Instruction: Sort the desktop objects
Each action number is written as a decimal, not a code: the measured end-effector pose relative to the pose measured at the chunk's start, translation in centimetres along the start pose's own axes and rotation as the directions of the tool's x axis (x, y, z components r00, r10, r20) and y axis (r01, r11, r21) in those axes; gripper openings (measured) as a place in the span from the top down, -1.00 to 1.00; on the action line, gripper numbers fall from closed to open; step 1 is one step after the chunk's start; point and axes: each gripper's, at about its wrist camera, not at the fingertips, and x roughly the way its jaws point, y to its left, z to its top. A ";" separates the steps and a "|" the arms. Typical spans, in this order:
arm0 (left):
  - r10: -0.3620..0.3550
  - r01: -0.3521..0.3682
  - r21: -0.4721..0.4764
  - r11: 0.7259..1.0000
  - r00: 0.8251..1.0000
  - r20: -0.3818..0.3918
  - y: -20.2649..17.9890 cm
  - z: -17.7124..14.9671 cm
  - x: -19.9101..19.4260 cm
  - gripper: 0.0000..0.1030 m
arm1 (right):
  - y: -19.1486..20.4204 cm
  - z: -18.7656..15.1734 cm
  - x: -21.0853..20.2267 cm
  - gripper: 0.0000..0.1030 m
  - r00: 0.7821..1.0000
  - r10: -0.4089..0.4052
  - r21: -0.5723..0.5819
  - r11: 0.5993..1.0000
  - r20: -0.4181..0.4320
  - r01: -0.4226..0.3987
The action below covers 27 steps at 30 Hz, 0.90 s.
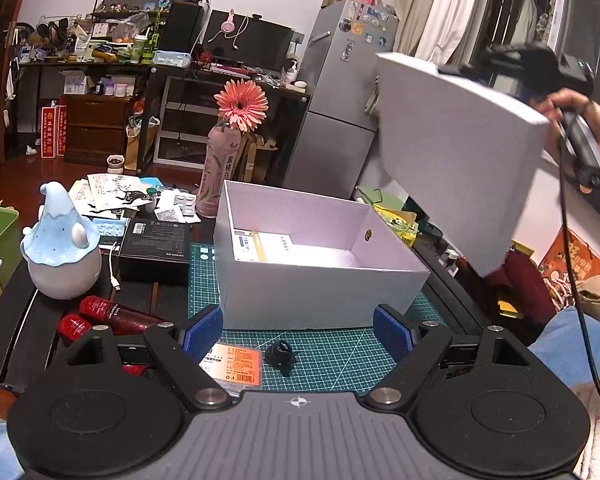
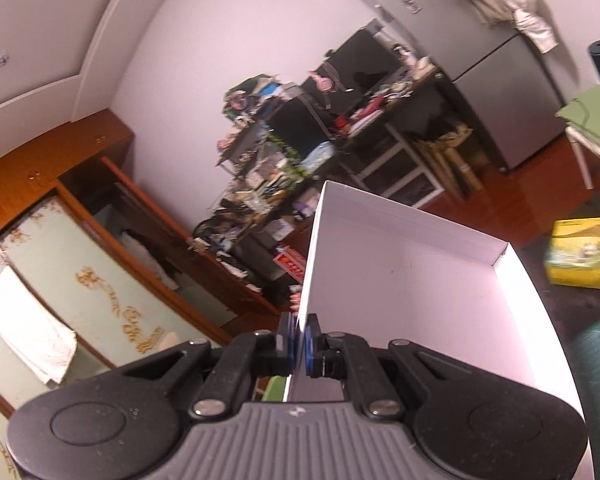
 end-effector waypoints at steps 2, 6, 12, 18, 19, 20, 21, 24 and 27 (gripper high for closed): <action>-0.002 0.002 -0.003 1.000 1.000 0.003 0.1 0.0 -0.1 -0.60 | 0.9 -0.3 1.2 0.92 0.999 0.034 0.010 0.999 0.000 -0.034; -0.001 0.001 -0.011 1.000 1.000 0.014 0.2 0.0 -0.3 -0.60 | 1.7 -1.3 3.6 0.92 0.995 0.104 0.053 0.993 0.002 -0.104; 0.012 -0.012 -0.048 0.999 1.000 0.012 0.9 0.0 -0.2 -0.60 | 2.4 -3.6 6.6 0.92 0.989 0.144 0.099 0.985 -0.017 -0.142; 0.004 -0.003 -0.069 0.998 1.000 0.022 1.3 0.0 -0.4 -0.60 | 2.6 -6.1 9.0 0.92 0.984 0.172 0.154 0.974 -0.039 -0.164; 0.004 -0.003 -0.069 0.998 1.000 0.021 1.2 0.0 -0.4 -0.60 | 2.5 -6.4 9.3 0.92 0.983 0.181 0.166 0.971 -0.037 -0.173; 0.003 -0.002 -0.069 0.998 1.000 0.021 1.3 0.0 -0.4 -0.60 | 2.5 -6.8 9.6 0.92 0.981 0.189 0.177 0.968 -0.034 -0.181; 0.003 -0.001 -0.070 0.998 1.000 0.021 1.3 0.0 -0.4 -0.60 | 2.4 -7.1 9.8 0.92 0.980 0.198 0.188 0.964 -0.029 -0.189; 0.001 0.001 -0.071 0.997 1.000 0.024 1.4 0.0 -0.5 -0.60 | 1.8 -7.6 10.3 0.92 0.975 0.222 0.229 0.949 -0.003 -0.216; 0.000 0.002 -0.071 0.997 1.000 0.025 1.4 0.0 -0.4 -0.60 | 0.4 -8.0 10.3 0.92 0.970 0.238 0.282 0.929 0.037 -0.239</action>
